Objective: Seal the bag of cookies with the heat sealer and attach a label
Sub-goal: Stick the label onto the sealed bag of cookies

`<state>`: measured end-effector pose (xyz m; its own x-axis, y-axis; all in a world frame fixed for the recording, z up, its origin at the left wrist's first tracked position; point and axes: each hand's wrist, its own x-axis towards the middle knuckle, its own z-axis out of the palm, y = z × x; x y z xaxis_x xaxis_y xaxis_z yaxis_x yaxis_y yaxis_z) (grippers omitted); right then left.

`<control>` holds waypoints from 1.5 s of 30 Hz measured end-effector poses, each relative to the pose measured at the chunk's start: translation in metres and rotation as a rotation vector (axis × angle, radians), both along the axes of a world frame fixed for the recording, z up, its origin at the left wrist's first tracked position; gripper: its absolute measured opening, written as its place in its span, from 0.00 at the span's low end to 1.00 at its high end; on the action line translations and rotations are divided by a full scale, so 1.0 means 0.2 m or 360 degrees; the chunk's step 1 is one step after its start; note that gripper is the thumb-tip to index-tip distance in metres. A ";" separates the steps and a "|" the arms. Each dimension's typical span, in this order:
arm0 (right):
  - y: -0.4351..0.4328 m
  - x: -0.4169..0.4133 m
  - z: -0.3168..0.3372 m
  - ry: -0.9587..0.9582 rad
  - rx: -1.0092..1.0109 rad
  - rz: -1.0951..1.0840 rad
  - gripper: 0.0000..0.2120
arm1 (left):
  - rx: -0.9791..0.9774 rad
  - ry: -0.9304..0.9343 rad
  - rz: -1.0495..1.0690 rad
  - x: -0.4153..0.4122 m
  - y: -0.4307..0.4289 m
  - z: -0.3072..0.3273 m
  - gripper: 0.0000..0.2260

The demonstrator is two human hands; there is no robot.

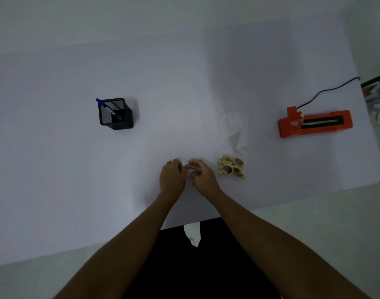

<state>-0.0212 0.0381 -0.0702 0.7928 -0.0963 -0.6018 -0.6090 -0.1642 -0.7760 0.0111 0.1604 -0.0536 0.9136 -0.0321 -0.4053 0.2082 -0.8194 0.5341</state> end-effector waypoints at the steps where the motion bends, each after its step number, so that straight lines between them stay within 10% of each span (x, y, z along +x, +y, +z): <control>1: 0.01 0.00 0.00 0.0008 0.0000 0.0013 0.19 | -0.0010 0.0013 0.0007 0.00 0.00 0.00 0.07; 15: 0.05 0.01 0.12 0.0056 -0.0055 0.0069 0.20 | -0.0886 0.0759 0.0850 0.03 0.19 0.22 0.08; 26: 0.06 -0.03 0.51 -0.0557 -0.0233 0.0217 0.19 | -0.1469 0.1256 0.1025 0.06 0.27 0.56 0.09; 30: 0.00 -0.04 0.58 -0.0691 -0.0303 -0.0056 0.02 | -0.1454 0.1277 0.0944 0.05 0.19 0.61 0.07; 45: -0.70 0.07 0.45 -0.0017 -0.0196 -0.0369 0.09 | -0.0823 0.0641 0.0324 0.17 -0.41 0.41 0.08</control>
